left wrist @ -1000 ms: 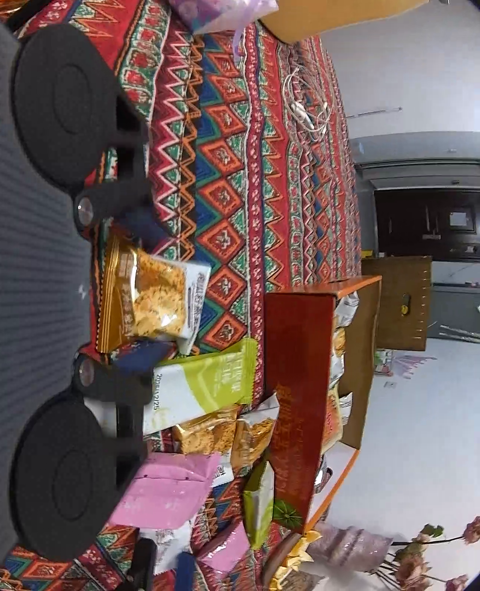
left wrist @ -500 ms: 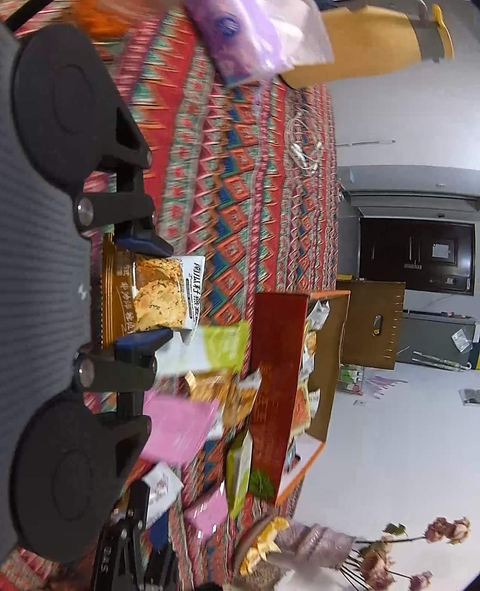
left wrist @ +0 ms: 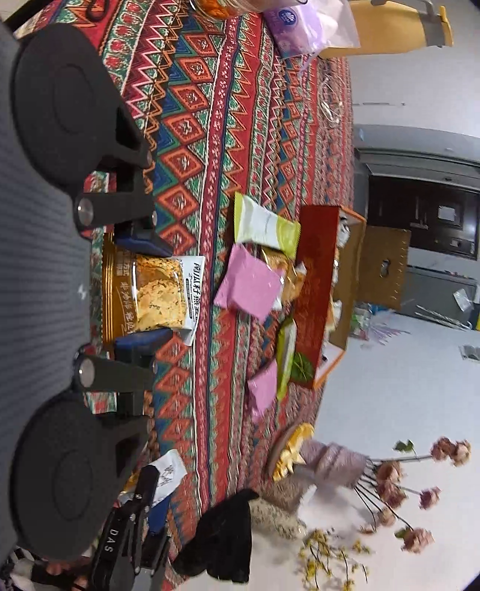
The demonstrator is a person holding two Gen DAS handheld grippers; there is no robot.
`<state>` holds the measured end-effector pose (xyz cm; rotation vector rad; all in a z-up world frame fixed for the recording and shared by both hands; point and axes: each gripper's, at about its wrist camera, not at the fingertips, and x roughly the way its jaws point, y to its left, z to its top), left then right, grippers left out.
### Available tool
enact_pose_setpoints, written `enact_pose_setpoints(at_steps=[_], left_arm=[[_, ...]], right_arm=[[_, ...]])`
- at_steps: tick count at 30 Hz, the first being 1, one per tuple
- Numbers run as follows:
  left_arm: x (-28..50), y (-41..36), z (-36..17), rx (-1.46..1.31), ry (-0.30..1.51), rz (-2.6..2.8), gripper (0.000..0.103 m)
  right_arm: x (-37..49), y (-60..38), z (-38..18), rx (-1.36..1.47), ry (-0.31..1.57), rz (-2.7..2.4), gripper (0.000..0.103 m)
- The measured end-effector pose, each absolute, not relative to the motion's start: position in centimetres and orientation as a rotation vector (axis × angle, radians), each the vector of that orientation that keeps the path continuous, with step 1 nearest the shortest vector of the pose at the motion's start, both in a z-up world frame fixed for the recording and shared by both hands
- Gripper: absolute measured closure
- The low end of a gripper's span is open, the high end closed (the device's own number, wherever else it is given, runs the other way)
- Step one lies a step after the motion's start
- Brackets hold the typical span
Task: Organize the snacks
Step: 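Lower both packets into the orange box and open both grippers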
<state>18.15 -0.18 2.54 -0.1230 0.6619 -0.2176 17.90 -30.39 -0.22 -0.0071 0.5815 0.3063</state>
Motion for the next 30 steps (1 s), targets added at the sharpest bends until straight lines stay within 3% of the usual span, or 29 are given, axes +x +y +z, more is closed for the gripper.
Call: enact_pose_setpoints(at_steps=[7,15,23,30], left_arm=[[17.0,-0.2,3.9,-0.109,0.611,-0.232,0.061],[20.9,2.1,9.8,-0.101,0.436,-0.228,0.061],[31.3,3.7,14.2,-0.118,0.347,-0.2,0.061],[44.3,3.9,13.8,-0.148,0.394,-0.183,0.061]], right_arm=[[15.9,-30.7,1.2,0.024,0.521,0.301,0.063],[19.8,-29.7,5.6,0.017,0.411,0.396,0.063],[30.5,-27.3,11.2,-0.066,0.338,0.412,0.063],[43.8,-23.7,12.5,-0.052,0.364,0.444,0.063]])
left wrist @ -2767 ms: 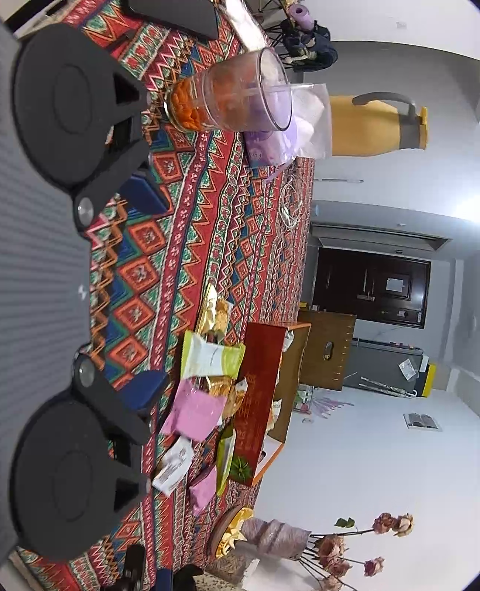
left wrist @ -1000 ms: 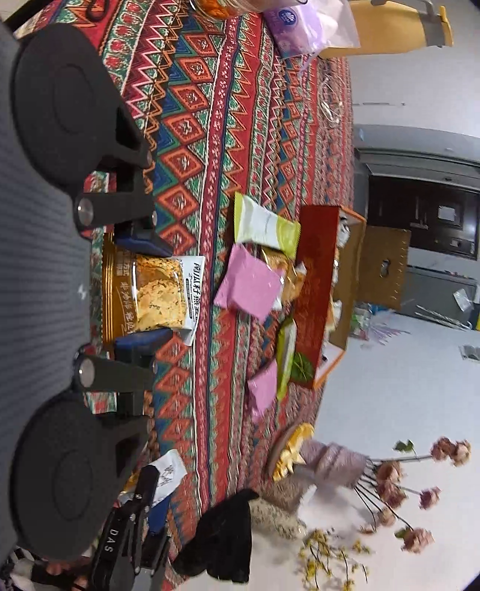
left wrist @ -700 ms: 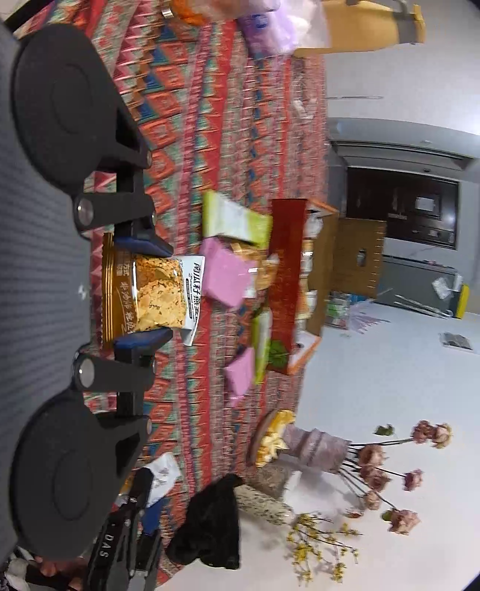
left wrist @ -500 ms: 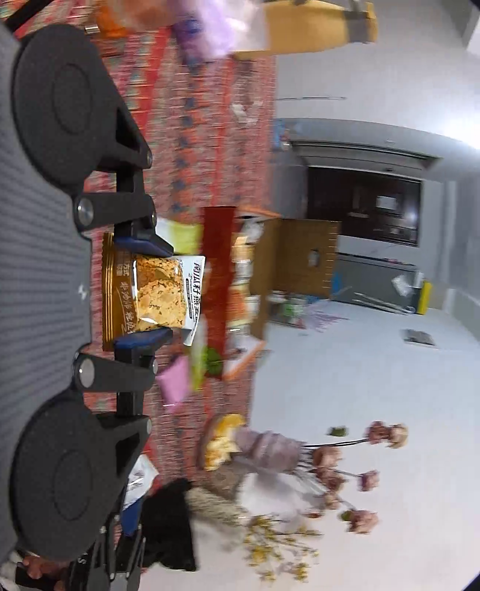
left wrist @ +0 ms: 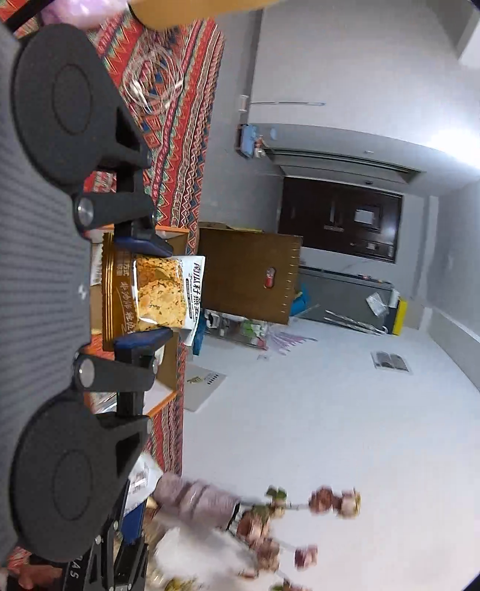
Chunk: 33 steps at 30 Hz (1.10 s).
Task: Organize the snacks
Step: 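Lower both packets into the orange box and open both grippers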
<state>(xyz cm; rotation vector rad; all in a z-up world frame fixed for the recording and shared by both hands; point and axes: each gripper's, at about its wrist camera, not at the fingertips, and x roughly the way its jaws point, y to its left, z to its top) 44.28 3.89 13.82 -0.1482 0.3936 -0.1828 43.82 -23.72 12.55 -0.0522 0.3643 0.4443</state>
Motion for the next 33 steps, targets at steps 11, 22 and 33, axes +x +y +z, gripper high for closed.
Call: enact_pose_setpoints(at_steps=[11,22,33], left_arm=[[57.1,1.7,4.8,-0.069,0.593,-0.144,0.061],[57.3,2.1,0.9,-0.048,0.638,-0.151,0.052],[51.8,3.2,6.2,-0.064,0.581,-0.114,0.044]], right_arm=[[61.5,-17.7,5.7,0.035,0.635,0.414,0.063],[65.4,-15.5,0.8,0.105,0.731,0.344,0.046],[58.4,-19.7,6.3,0.018,0.635,0.348,0.043]])
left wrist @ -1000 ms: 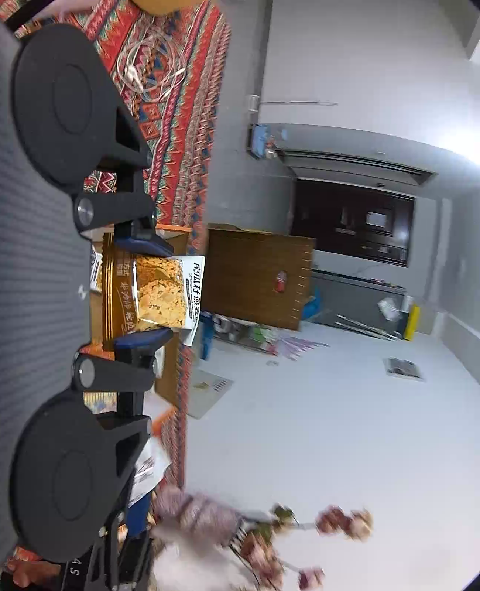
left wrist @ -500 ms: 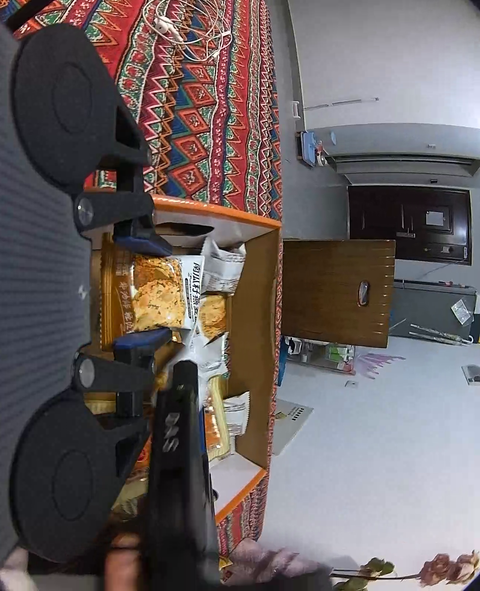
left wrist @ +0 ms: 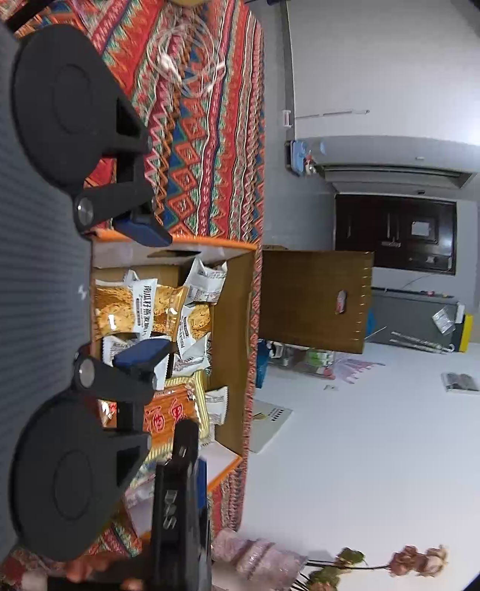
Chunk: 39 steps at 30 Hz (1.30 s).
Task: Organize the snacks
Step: 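Lower both packets into the orange box and open both grippers, then move both tools back over the snack pile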
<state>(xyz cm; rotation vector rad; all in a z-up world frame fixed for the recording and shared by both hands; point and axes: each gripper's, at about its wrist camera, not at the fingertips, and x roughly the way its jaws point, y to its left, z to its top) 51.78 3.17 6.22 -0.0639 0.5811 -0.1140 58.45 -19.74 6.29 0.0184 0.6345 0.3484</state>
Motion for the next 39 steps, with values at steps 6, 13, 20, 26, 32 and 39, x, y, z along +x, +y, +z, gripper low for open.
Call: enact_pose_setpoints(at_steps=[6,13,20,26,32,39], left_arm=[[44.1,3.3,8.9,-0.037,0.512,-0.076,0.038],[33.5,3.1,10.6,-0.039,0.456,-0.085,0.025],[24.2,2.2,9.6,-0.06,0.467,-0.06,0.022],[17.9,1.5,7.1,-0.068,0.511,-0.037,0.021],[15.3,2.0,3.6,-0.067,0.62,-0.007,0.021],[16.2,2.6,2.7,-0.076,0.646,0.003,0.021]], right_arm=[[50.4,-23.1,9.4,-0.071,0.569,0.346,0.036],[39.2,-27.4,10.7,-0.126,0.486,0.33,0.025],[28.6,-30.6,9.7,-0.125,0.435,0.348,0.018],[21.2,-32.0,6.8,-0.136,0.417,0.352,0.014],[16.9,-32.8,3.2,-0.053,0.498,0.31,0.014],[14.9,-32.2,1.6,-0.023,0.551,0.335,0.014]])
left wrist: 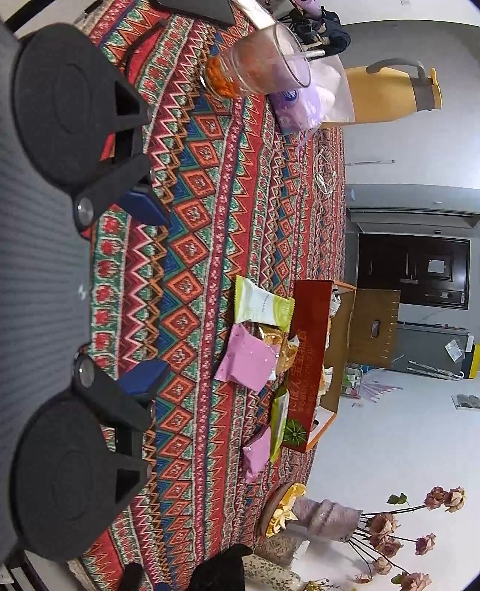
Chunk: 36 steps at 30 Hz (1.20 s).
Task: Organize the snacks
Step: 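Move both tools back over the snack pile, then grasp a green nut bar with the left gripper while the right gripper grasps a pink packet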
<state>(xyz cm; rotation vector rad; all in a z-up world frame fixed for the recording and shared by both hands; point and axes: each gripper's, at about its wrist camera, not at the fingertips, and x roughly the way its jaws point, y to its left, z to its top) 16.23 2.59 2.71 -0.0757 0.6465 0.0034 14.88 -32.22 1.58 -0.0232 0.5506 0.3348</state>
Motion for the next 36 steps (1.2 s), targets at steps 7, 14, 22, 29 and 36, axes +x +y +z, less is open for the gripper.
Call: enact_pose_setpoints(at_steps=[7,14,22,29,36], left_arm=[[19.5,3.1,2.1,-0.096,0.655,-0.016,0.021],[25.2,4.2,1.2,-0.093,0.647,-0.04,0.021],[31.0,6.8,0.3,-0.099,0.629,-0.038,0.023],[32.9,9.7,-0.5,-0.139,0.643,-0.014,0.023],[35.3,7.0,-0.8,-0.116,0.646,-0.093,0.023]], right_arm=[[18.1,-29.4,1.2,-0.024,0.593,0.379,0.014],[24.0,-24.7,0.5,-0.007,0.628,0.444,0.014],[32.6,-18.9,-0.3,0.058,0.66,0.431,0.014],[38.5,-12.9,-2.1,0.034,0.676,0.32,0.014],[37.1,-14.1,-1.7,-0.083,0.617,0.308,0.034]])
